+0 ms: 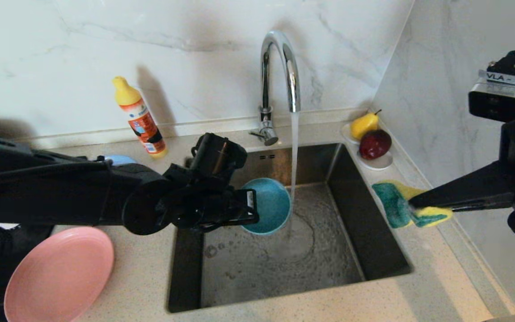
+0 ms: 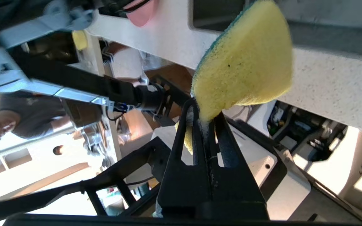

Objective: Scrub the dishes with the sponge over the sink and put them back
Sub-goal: Rinse the bowl

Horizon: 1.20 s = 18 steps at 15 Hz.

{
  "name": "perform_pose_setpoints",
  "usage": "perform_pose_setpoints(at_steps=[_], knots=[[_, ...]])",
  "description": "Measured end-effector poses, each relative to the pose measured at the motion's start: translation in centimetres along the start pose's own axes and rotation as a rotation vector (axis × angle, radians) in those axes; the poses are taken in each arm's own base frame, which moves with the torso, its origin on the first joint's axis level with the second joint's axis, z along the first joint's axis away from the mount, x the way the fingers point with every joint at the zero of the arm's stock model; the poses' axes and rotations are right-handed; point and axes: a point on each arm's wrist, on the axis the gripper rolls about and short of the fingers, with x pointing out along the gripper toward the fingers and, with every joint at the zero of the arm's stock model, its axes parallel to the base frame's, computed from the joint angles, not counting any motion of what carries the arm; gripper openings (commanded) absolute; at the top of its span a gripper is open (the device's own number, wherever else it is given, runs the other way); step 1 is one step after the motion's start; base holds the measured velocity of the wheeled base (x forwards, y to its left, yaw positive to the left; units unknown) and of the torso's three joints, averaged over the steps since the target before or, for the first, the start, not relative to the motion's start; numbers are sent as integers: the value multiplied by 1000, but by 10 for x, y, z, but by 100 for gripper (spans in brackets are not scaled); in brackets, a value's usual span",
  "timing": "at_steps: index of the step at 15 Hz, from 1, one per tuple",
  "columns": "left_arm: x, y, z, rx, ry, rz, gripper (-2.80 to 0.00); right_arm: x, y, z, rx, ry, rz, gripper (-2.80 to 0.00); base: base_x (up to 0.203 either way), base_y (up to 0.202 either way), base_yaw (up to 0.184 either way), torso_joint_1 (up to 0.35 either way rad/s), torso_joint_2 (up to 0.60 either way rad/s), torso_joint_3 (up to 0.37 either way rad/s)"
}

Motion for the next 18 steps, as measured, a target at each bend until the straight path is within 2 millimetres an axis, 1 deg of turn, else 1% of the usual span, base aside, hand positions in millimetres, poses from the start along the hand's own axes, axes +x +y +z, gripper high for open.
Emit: perform_pose_setpoints(at_steps=[3,6,15,18], knots=[[21,-7,2,5,6,-3,-280,-12,2,-6,-10,-31,6,-280,0,0,0,0,0,0],[35,-12,3,8,10,-2,-280,-17,3,-9,-14,-45,8,-280,0,0,0,0,0,0],[79,-23,6,1,3,0,-280,-20,0,-8,-4,-59,-2,-280,0,0,0,0,0,0],[90,-20,8,-9,10,17,-280,-17,-2,-8,3,-54,-8,-280,0,0,0,0,0,0]])
